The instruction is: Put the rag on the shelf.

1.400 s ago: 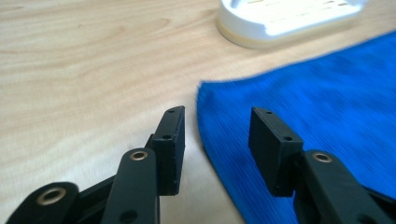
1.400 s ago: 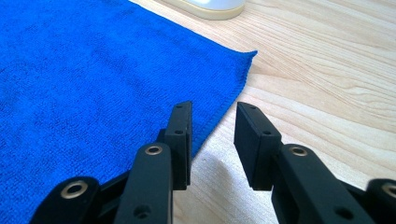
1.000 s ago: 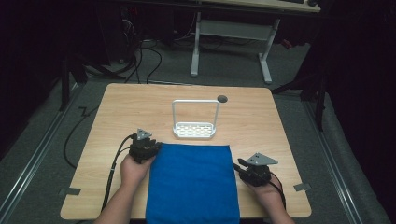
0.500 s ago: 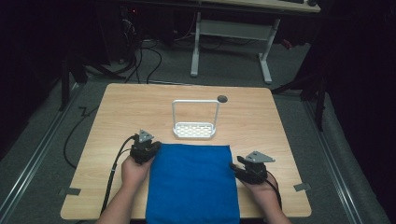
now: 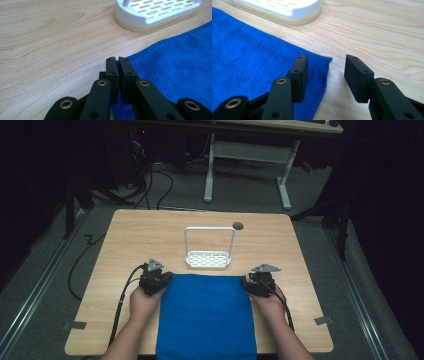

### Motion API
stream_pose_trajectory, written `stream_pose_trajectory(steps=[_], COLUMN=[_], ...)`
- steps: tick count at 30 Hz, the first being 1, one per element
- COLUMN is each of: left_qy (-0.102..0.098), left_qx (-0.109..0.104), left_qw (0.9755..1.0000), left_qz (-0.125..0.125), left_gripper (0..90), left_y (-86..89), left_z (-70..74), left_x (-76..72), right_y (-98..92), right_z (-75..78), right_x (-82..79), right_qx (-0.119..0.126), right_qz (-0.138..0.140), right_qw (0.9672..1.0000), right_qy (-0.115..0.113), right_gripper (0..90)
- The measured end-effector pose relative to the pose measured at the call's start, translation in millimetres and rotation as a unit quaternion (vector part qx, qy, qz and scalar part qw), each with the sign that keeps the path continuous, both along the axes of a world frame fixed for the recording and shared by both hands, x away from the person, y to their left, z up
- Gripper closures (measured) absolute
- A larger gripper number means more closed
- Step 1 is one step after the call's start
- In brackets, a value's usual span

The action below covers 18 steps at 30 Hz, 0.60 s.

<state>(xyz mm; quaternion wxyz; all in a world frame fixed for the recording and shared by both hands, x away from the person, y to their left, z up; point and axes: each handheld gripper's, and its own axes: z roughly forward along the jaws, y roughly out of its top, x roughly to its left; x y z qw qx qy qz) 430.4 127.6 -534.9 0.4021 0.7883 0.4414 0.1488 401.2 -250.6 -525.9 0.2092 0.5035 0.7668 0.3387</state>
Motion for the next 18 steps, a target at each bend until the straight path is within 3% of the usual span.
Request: stream_pose_trajectory(steps=[3, 8, 12, 18], left_qy=[0.0, 0.004, 0.008, 0.002], left_qx=[0.0, 0.003, -0.003, 0.005], left_qw=[1.0, 1.0, 1.0, 0.9999], left_qz=[0.0, 0.0, 0.0, -0.009], left_gripper=[86.8, 86.7, 86.8, 87.2], left_y=[-0.2, -0.1, 0.4, -1.3], left_z=[-0.1, -0.3, -0.4, 0.0], left_x=[0.0, 0.8, 1.3, -1.1], right_y=[2.6, 5.6, 9.4, 10.1], right_z=[-1.9, -2.8, -2.7, -2.9], right_x=[2.1, -0.7, -2.3, -3.9], right_qx=[-0.005, -0.008, -0.001, -0.004], right_qz=[0.003, 0.009, 0.02, 0.025], right_qw=[1.0, 0.9999, 0.9998, 0.9997], right_qy=[0.008, 0.001, 0.004, -0.004], right_gripper=[57.8, 69.0, 87.2, 88.8])
